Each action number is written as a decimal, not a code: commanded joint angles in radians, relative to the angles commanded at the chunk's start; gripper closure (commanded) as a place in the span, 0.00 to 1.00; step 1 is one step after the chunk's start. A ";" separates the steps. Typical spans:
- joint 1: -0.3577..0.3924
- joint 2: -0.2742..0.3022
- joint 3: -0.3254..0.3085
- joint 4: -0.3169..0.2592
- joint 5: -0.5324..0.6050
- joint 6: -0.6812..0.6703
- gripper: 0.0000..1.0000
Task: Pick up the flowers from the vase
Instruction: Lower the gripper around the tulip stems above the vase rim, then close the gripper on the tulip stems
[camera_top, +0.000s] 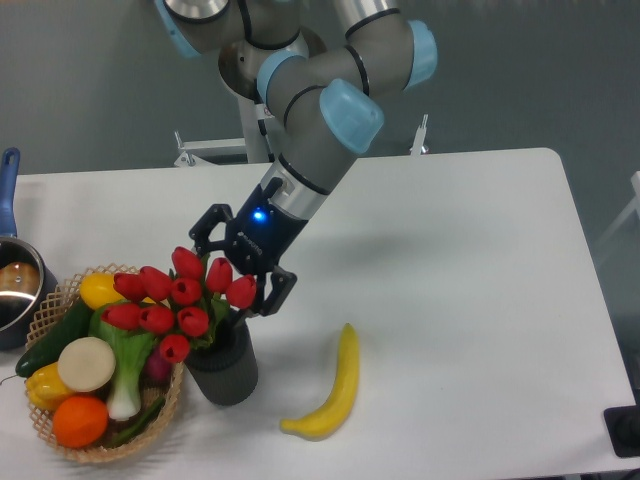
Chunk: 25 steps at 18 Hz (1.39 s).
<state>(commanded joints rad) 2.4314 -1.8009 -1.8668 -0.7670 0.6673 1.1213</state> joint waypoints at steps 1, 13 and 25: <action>0.000 -0.002 -0.002 0.000 0.000 0.000 0.00; -0.015 -0.046 0.015 0.037 -0.058 0.005 0.00; -0.009 -0.048 0.029 0.037 -0.098 -0.002 0.32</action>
<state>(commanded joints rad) 2.4222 -1.8485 -1.8377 -0.7302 0.5691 1.1198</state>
